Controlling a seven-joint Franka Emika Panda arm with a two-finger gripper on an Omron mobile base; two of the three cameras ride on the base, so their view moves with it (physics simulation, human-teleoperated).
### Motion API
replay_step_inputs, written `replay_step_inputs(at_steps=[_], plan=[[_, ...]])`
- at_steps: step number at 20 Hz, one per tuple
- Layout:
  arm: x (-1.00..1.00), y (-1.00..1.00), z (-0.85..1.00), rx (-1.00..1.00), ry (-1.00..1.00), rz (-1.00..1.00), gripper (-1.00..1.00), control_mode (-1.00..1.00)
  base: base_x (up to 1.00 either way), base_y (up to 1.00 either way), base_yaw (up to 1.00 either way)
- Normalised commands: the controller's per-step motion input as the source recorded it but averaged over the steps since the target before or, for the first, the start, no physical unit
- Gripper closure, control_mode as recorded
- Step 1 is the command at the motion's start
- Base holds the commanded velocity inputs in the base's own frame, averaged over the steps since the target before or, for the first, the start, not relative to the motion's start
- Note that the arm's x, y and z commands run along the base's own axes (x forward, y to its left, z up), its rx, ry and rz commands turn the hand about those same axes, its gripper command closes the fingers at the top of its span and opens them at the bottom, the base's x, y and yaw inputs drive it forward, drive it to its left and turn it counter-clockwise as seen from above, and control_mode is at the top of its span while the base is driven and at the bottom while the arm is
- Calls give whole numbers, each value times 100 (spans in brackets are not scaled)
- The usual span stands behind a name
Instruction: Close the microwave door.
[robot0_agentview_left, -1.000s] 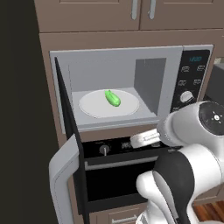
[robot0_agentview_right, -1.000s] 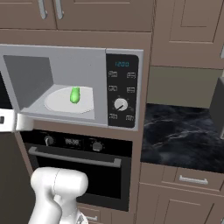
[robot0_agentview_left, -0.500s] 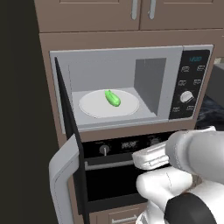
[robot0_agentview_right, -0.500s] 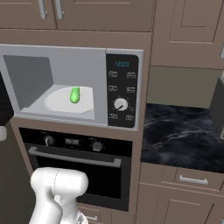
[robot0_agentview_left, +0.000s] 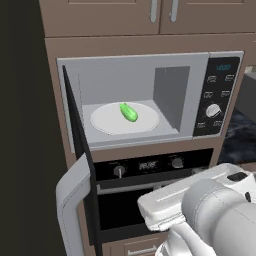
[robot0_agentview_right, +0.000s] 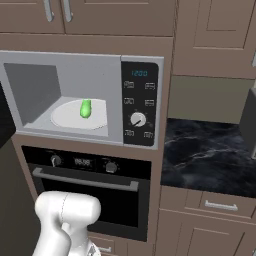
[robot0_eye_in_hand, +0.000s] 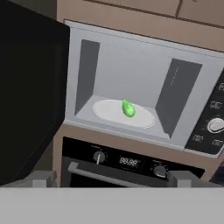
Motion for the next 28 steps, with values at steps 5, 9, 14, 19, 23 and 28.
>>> replay_step_inputs(at_steps=[5,9,14,19,23,28], plan=[[-46,45,2,3,-40,16,-100,-100,0,0,0],[-42,-12,0,17,-26,44,-100,-100,0,0,0],[-8,-21,0,10,-16,43,-100,-100,0,0,0],[0,59,-1,0,-10,10,-100,-100,0,0,0],[-27,90,-11,0,-3,0,-100,-100,0,0,0],[-27,58,-24,0,0,-6,-100,-100,0,0,0]])
